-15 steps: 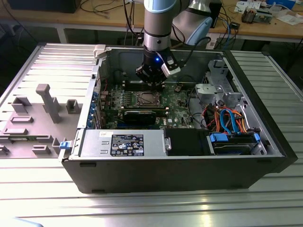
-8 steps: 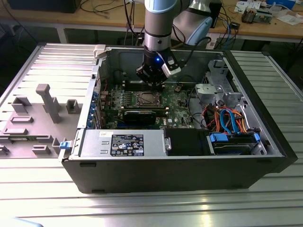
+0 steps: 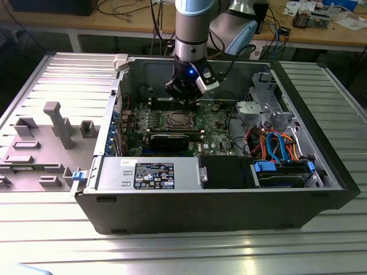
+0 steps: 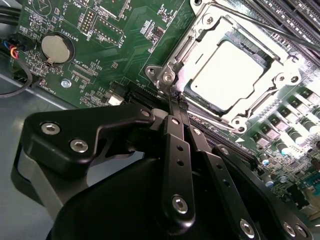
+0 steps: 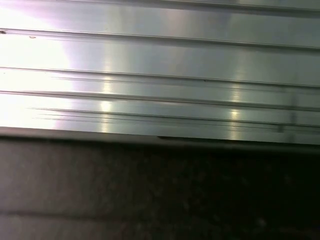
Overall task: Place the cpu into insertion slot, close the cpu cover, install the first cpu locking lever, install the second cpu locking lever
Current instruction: 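Install the first cpu locking lever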
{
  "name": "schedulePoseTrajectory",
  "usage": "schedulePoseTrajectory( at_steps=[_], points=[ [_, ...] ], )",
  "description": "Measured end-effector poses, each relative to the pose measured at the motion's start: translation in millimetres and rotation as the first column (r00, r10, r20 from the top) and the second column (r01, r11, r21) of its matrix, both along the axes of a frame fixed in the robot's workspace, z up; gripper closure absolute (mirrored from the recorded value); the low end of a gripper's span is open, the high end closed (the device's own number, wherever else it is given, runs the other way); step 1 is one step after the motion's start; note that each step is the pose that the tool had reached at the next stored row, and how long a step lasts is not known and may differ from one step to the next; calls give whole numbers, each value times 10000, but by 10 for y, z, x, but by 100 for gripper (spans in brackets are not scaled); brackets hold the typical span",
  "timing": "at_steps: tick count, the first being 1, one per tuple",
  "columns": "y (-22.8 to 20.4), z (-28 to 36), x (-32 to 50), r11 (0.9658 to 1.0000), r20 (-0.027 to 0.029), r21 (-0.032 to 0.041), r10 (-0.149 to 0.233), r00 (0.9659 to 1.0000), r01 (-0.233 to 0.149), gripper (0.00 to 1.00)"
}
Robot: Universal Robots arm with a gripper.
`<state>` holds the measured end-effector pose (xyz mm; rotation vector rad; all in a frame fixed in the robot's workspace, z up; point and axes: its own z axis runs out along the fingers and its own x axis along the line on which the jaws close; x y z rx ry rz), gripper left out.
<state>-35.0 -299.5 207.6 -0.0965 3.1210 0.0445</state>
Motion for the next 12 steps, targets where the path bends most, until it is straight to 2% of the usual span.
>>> schedulePoseTrajectory(
  at_steps=[3, 4, 7, 12],
  points=[
    [0, 1, 0, 10000, 1, -1, 0, 10000, 0, 89],
    [0, -8, 4, 10000, -1, -80, -1, 10000, 1, 89],
    [2, -48, 14, 10000, 12, -64, -1, 10000, 1, 89],
    [1, -13, 13, 10000, 3, -67, 0, 10000, 0, 89]
  ],
)
